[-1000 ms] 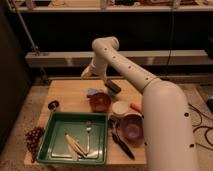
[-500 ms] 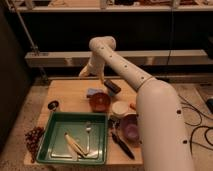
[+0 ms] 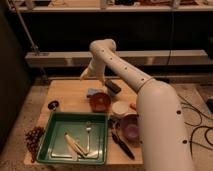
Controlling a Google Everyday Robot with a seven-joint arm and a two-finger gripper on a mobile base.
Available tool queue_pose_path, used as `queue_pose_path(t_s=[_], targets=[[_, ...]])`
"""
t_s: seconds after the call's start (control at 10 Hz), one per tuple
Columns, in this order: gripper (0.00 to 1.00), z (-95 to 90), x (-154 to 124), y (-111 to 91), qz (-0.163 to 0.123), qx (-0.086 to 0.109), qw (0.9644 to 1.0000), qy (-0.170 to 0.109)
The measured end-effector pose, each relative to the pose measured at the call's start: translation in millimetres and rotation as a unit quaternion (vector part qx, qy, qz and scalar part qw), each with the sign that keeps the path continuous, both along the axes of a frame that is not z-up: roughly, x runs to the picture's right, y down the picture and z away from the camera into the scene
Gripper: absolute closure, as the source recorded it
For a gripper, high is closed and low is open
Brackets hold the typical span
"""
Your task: Place sponge in tray
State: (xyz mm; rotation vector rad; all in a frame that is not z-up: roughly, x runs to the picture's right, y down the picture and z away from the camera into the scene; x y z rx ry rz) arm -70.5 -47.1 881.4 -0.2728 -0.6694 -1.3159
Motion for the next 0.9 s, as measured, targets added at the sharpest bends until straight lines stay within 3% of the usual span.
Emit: queue_pose_path(t_s=[0.9], targets=[[0.2,34.6,6.5,30.7,-0.003,-0.001,1.0,0.0]])
